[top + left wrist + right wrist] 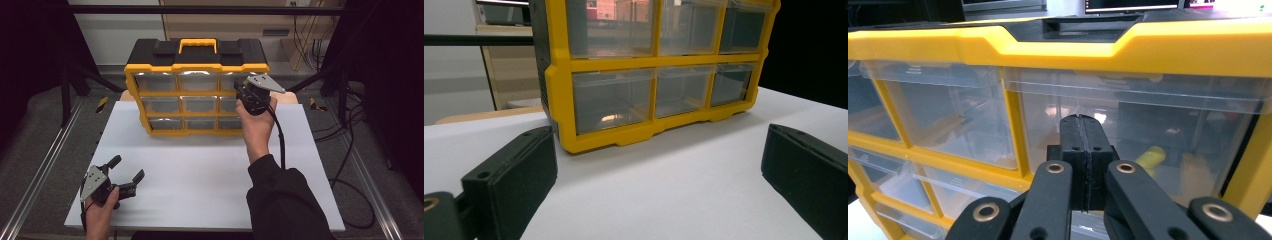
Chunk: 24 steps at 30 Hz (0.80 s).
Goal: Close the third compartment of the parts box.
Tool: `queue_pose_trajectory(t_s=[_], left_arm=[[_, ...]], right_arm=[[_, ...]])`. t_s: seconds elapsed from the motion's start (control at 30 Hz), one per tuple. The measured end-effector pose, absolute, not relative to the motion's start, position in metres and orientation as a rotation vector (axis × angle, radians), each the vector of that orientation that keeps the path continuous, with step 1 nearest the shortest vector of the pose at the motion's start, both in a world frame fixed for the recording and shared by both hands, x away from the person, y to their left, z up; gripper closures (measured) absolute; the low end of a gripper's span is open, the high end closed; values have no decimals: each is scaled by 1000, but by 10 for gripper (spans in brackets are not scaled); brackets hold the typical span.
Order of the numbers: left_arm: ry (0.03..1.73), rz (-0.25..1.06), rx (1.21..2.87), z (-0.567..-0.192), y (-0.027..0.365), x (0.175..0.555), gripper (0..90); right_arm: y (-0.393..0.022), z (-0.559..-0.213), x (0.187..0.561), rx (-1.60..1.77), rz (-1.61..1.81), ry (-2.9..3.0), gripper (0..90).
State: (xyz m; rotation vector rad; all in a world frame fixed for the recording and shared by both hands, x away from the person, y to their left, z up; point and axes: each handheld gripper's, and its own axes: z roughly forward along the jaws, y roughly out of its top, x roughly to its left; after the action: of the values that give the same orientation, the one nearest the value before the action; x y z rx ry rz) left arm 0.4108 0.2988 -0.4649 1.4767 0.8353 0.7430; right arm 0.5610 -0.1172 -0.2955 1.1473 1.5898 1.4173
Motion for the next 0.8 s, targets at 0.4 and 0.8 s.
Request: queue_pose_trajectory(t_s=[0.4,0.8], left_arm=[[836,748,1481,-465,299,412,12],[823,743,1474,-463,299,409,11]], right_arm=[[-120,-294,556,1140,1416,1607,900],[-118,-295,543,1114,1426,1664,831]])
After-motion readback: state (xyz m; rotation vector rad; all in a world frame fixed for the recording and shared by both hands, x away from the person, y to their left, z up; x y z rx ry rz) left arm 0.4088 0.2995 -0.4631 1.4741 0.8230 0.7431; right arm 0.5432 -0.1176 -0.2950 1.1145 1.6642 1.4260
